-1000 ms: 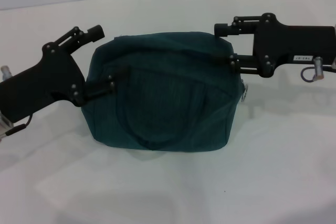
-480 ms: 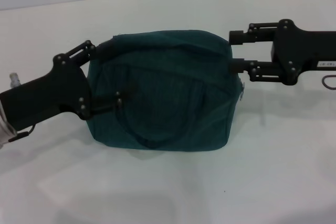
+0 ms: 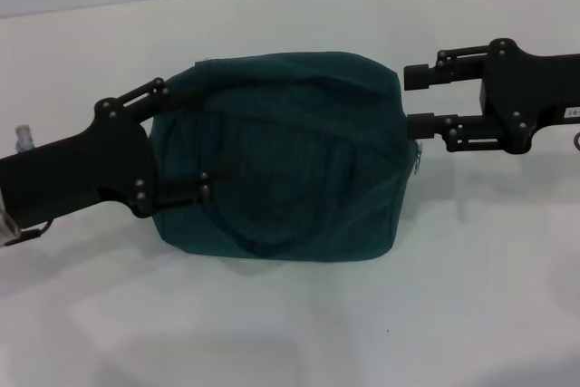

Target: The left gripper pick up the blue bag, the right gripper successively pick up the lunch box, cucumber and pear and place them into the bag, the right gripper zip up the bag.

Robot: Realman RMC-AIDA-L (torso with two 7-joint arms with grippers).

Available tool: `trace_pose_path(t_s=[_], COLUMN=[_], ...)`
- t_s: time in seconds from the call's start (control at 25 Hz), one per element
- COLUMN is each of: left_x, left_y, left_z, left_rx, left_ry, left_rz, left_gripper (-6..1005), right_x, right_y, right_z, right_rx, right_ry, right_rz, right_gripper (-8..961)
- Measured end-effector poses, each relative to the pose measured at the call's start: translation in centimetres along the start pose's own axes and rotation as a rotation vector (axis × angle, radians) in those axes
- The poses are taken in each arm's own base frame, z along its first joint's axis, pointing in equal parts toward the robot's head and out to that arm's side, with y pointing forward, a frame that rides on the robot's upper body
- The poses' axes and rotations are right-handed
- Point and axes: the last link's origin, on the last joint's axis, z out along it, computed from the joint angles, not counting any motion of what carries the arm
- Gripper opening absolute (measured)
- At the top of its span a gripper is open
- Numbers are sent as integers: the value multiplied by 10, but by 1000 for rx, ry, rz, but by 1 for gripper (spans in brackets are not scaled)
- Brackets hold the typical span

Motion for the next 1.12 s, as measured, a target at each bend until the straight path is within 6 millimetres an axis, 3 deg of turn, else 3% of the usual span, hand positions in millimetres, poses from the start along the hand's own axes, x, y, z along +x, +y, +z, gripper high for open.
trace_pose_path(t_s=[0.52, 1.12], left_x=[8, 22], left_y=[-6, -18], left_z=[-7, -16], left_rx=[-5, 5], left_ry=[-42, -102], left_rz=[18, 36], left_gripper=[888, 888], right_x=[-2, -15], right_y=[0, -3], right_z=[-7, -10], right_rx=[10, 1], right_ry=[6, 133], right_rz=[16, 13], right_gripper=[559, 559])
